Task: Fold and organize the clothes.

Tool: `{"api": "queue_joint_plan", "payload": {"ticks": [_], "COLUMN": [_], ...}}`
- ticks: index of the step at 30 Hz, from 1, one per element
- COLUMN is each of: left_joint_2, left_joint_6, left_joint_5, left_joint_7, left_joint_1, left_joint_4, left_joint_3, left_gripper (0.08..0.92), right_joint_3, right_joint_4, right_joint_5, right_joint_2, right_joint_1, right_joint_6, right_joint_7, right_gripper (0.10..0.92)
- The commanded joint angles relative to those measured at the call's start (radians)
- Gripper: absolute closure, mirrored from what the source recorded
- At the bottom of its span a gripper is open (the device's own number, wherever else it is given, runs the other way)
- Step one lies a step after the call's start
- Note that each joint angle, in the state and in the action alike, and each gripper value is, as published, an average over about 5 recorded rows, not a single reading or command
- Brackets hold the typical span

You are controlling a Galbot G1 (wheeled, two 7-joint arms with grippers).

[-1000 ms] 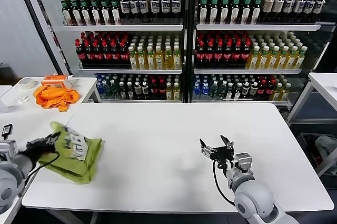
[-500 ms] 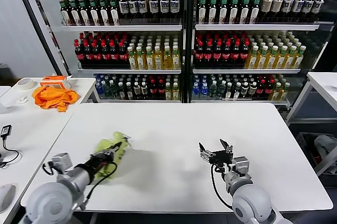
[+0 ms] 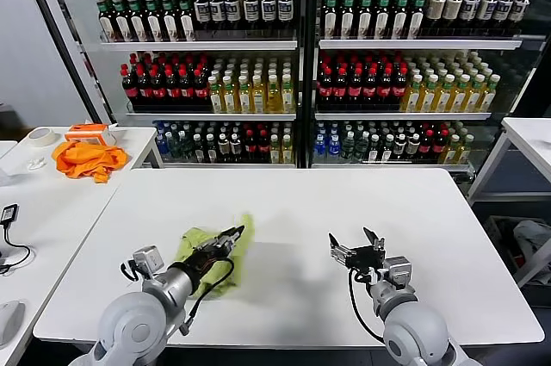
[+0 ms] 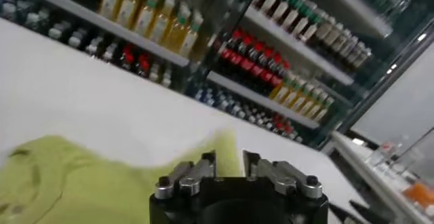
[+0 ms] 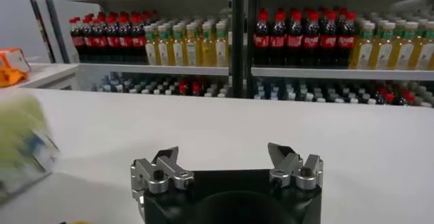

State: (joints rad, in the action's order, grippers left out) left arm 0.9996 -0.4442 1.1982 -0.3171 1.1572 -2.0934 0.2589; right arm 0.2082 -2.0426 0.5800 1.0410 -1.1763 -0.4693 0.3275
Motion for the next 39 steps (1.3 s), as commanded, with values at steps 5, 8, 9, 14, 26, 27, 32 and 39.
{"api": "queue_joint_plan", "payload": {"ticks": [5, 8, 9, 14, 26, 27, 32, 39], "left_joint_2": [-0.062, -0.103, -0.113, -0.126, -0.089, -0.089, -0.090, -0.094], "left_joint_6": [0.075, 0.097, 0.102, 0.107, 0.112, 0.111, 0.108, 0.109], "left_joint_5": [-0.094, -0.234, -0.269, -0.324, -0.412, -0.411, -0.410, -0.410], "left_joint_7": [0.084, 0.127, 0.135, 0.148, 0.154, 0.153, 0.154, 0.154], "left_joint_1": [-0.041, 0.011, 0.030, 0.129, 0.220, 0.223, 0.232, 0.245], "left_joint_4": [-0.016, 0.019, 0.032, 0.065, 0.025, 0.017, -0.019, -0.010], "left_joint_3": [0.107, 0.191, 0.218, 0.323, 0.352, 0.352, 0.349, 0.353], "left_gripper": [0.523, 0.436, 0.410, 0.263, 0.177, 0.177, 0.177, 0.177], "right_joint_3": [-0.057, -0.115, -0.140, -0.289, -0.384, -0.379, -0.368, -0.354], "right_joint_4": [0.015, 0.022, 0.022, 0.051, 0.247, 0.263, 0.302, 0.309], "right_joint_5": [0.018, 0.078, 0.108, 0.188, 0.191, 0.197, 0.230, 0.262], "right_joint_2": [0.009, 0.026, 0.032, 0.063, 0.130, 0.137, 0.161, 0.166], "right_joint_1": [0.040, 0.062, 0.067, 0.120, 0.221, 0.230, 0.255, 0.253], "right_joint_6": [-0.001, -0.024, -0.038, -0.080, -0.027, -0.025, 0.009, 0.019], "right_joint_7": [-0.058, -0.068, -0.073, -0.122, -0.088, -0.086, -0.090, -0.078], "right_gripper": [0.203, 0.203, 0.203, 0.203, 0.203, 0.203, 0.204, 0.353]}}
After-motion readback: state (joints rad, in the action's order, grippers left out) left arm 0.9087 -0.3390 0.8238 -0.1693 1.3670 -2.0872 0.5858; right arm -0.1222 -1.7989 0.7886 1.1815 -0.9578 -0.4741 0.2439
